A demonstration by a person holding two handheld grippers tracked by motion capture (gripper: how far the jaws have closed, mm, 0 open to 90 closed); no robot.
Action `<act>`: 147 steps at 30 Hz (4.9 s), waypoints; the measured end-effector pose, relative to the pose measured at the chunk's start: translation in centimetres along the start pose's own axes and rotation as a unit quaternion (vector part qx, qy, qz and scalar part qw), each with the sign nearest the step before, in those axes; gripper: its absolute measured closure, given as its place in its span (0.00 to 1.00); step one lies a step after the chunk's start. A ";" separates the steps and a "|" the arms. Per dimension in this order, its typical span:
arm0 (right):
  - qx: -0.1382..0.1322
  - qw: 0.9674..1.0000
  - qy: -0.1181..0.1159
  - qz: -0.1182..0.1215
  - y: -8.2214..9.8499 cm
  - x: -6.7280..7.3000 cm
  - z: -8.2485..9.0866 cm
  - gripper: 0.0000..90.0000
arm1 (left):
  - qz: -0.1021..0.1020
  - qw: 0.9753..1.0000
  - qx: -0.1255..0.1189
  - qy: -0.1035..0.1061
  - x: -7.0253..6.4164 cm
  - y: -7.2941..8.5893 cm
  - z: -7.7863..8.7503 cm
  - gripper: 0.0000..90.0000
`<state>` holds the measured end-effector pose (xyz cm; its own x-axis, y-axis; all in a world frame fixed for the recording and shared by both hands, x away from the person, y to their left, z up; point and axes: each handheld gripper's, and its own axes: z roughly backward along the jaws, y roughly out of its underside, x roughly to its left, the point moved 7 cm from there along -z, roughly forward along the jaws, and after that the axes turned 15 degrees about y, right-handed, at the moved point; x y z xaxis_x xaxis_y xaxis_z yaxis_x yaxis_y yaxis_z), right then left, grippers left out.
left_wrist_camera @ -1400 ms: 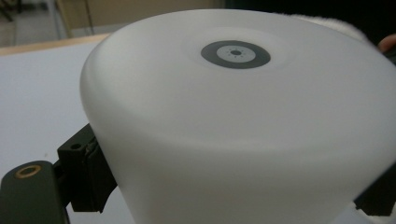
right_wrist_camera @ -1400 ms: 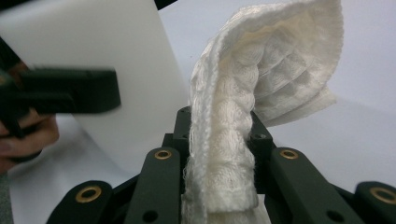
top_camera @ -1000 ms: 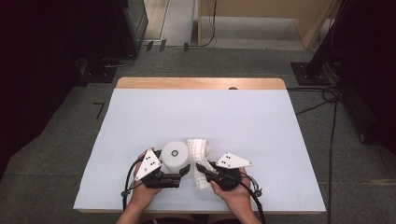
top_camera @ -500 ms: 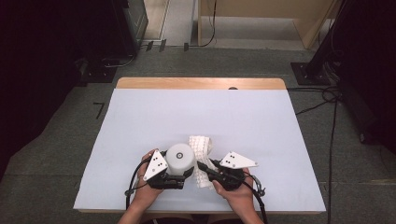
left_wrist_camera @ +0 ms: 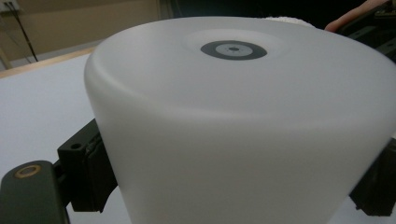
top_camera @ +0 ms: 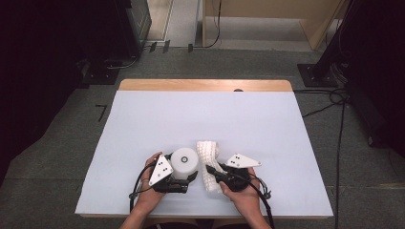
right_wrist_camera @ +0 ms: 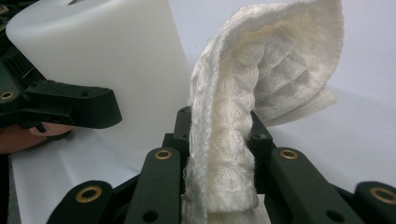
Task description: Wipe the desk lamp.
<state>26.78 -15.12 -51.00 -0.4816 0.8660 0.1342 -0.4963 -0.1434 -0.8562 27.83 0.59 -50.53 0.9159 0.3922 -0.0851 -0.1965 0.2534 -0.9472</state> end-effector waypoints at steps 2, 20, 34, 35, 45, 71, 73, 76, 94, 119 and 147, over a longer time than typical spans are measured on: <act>0.000 1.000 0.000 0.000 0.0 0.0 0.0 0.81 | 0.006 1.000 -0.001 -0.001 0.1 0.0 0.1 0.10; -0.003 1.000 0.004 -0.003 -0.1 -0.2 0.2 0.81 | 0.063 0.987 0.010 -0.146 -1.1 0.2 -0.6 0.09; -0.008 1.000 -0.017 0.005 0.1 1.4 0.0 0.81 | 0.046 0.997 -0.032 -0.044 -0.6 -1.6 1.1 0.10; -0.012 1.000 -0.019 0.006 0.0 1.5 0.1 0.81 | 0.039 0.998 -0.032 -0.038 -0.7 -1.7 1.1 0.10; -0.073 0.997 -0.034 0.010 -2.3 1.8 2.3 0.81 | 0.030 0.999 -0.007 -0.015 -1.1 -1.0 0.1 0.10; -0.006 1.000 -0.008 0.008 0.1 0.6 -0.1 0.81 | 0.024 0.999 0.011 -0.041 0.5 0.3 0.2 0.10; -0.007 1.000 -0.009 0.008 0.1 0.5 -0.1 0.81 | 0.028 0.998 0.013 -0.046 0.5 0.3 0.3 0.09; -0.007 1.000 -0.006 0.007 0.1 0.3 -0.1 0.81 | 0.036 0.997 0.013 -0.072 0.4 0.1 0.4 0.04; -0.004 1.000 0.003 0.017 0.5 0.9 -0.4 0.81 | 0.047 0.996 -0.006 -0.077 -0.3 -1.2 0.8 0.10; -0.017 1.000 0.000 0.021 -0.4 1.9 0.4 0.82 | 0.017 0.999 -0.020 -0.035 -1.0 -2.2 1.0 0.10; -0.031 0.999 0.019 0.004 -0.8 0.0 0.8 0.82 | 0.016 0.999 -0.001 -0.039 0.5 -0.1 -0.3 0.10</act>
<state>26.56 -15.39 -49.95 -0.4579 0.8823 0.1092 -0.4464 -0.1220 -0.8865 28.43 0.49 -50.56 0.8795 0.4673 -0.0904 -0.2240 0.2387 -0.9449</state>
